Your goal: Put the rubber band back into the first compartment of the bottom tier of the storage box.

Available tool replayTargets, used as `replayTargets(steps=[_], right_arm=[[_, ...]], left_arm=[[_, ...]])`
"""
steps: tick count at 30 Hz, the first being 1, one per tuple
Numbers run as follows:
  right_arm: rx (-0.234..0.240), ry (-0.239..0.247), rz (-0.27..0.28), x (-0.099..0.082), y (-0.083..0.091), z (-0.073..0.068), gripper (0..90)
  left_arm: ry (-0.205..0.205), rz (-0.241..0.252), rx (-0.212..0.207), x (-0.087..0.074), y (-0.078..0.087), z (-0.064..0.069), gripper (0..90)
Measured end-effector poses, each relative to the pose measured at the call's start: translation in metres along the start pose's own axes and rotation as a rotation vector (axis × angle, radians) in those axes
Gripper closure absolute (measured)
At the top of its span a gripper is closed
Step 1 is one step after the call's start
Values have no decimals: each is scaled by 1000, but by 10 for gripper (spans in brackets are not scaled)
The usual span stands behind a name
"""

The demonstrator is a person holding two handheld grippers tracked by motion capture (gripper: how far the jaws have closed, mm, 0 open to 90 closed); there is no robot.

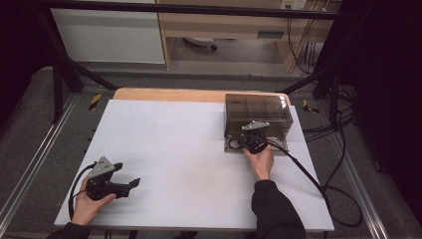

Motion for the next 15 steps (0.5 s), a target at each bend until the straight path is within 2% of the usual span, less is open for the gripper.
replayTargets(steps=[8, 15], right_arm=[[-1, -12, 18, 3, 5, 1, 783], [3, -30, 49, 8, 19, 1, 604]], left_arm=[[1, 2, 0, 0, 0, 0, 89], [0, 0, 1, 0, 0, 0, 89]])
Point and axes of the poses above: each handheld gripper's, and its own axes: y roughly backward along the jaws, x roughly out of its top, z roughly to its right, the point moved 2 cm from there along -y, roughly forward along the jaws, and after that the axes turned 8 degrees about y, right-handed, at the moved point
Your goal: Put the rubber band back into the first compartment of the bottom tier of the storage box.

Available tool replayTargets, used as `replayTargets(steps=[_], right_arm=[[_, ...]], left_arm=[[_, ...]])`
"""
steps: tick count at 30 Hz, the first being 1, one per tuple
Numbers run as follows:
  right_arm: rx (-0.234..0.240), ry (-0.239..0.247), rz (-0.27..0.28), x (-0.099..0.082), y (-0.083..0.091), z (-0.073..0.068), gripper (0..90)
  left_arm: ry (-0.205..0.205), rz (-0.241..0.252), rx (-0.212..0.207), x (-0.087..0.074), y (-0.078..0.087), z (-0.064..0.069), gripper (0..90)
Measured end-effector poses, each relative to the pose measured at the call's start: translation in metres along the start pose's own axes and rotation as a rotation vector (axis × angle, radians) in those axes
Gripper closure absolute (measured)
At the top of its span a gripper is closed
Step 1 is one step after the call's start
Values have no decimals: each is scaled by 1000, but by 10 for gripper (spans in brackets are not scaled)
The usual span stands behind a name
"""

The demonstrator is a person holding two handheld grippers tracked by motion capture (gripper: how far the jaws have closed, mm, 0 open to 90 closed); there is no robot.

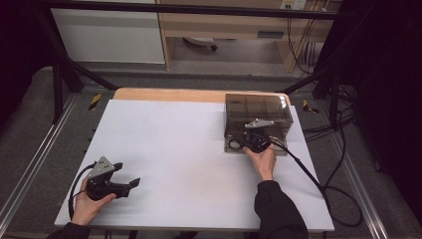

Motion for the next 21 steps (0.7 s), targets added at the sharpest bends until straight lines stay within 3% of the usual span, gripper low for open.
replayTargets(steps=[4, 7, 8, 12, 21], right_arm=[[12, -30, 26, 4, 13, -2, 443], [7, -39, 41, 6, 20, -2, 391], [5, -52, 54, 8, 26, -2, 323], [10, -70, 59, 10, 37, -2, 216], [30, -63, 50, 7, 57, -5, 52]], left_arm=[[0, 1, -1, 0, 0, 0, 89], [-1, -1, 0, 0, 0, 0, 89], [-3, 0, -1, 0, 0, 0, 89], [-2, -2, 0, 0, 0, 0, 89], [-2, -3, 1, 0, 0, 0, 89]])
Point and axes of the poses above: each handheld gripper's, and its own axes: y roughly backward along the jaws, x roughly out of its top, z roughly to its right, the point moved 2 cm from there along -y, roughly forward along the jaws, and after that the axes turned 8 degrees about y, right-handed, at the moved point
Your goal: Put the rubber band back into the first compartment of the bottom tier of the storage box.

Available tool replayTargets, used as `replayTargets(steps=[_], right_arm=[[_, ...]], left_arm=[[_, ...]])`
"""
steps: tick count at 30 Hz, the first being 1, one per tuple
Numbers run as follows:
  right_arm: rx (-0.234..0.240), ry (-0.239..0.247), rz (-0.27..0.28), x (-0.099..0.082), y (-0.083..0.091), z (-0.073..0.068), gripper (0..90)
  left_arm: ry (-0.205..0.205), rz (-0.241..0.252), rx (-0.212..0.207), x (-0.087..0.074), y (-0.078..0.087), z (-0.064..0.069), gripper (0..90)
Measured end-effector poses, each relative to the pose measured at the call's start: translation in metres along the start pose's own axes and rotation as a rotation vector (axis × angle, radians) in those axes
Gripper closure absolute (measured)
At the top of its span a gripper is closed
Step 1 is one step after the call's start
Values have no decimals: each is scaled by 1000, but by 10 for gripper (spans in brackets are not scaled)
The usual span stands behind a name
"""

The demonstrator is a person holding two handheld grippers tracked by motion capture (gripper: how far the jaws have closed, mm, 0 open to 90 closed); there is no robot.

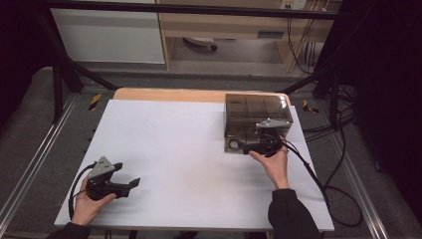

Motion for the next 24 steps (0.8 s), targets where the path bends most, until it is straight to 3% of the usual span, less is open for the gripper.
replayTargets(steps=[8, 24], right_arm=[[27, 8, 18, -9, 18, -2, 10], [111, 35, 25, -48, 43, -10, 9]], left_arm=[[2, -1, 2, 0, 0, 0, 83], [-4, -12, -2, 0, -1, 1, 75]])
Point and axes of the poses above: each handheld gripper's, and its own axes: y roughly backward along the jaws, x roughly out of its top, z roughly to its right, the point moved 2 cm from there along -y, roughly forward along the jaws, and after that the axes turned 8 degrees about y, right-handed, at the moved point
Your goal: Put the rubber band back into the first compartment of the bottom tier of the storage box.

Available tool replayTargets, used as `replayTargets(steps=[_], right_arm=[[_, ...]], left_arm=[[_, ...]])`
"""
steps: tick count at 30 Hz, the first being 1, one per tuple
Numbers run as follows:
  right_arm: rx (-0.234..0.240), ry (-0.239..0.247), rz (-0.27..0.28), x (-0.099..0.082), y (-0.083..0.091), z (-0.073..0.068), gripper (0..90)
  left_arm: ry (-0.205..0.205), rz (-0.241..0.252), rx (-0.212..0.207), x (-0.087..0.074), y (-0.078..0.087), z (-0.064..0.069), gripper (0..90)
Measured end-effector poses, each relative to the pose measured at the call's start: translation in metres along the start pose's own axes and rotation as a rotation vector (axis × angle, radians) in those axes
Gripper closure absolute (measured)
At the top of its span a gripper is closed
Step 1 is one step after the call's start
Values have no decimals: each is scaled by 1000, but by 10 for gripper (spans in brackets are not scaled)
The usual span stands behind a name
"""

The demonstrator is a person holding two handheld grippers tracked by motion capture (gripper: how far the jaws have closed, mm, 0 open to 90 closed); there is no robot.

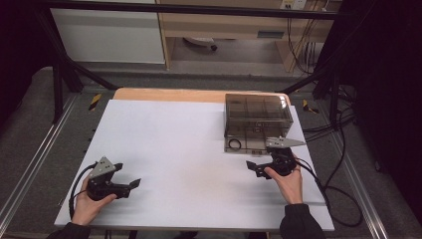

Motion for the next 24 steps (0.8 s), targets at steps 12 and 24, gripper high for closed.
replayTargets(steps=[12, 24], right_arm=[[50, -16, -21, -35, 8, -2, 9], [94, -8, -4, -61, 24, -1, 9]], left_arm=[[-6, -9, -4, 0, -1, 1, 71], [-10, -18, -10, -1, -2, 3, 73]])
Point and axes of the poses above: each handheld gripper's, and its own axes: y roughly backward along the jaws, x roughly out of its top, z roughly to its right, the point moved 2 cm from there along -y, roughly forward along the jaws, and after that the axes turned 8 degrees about y, right-handed, at the moved point
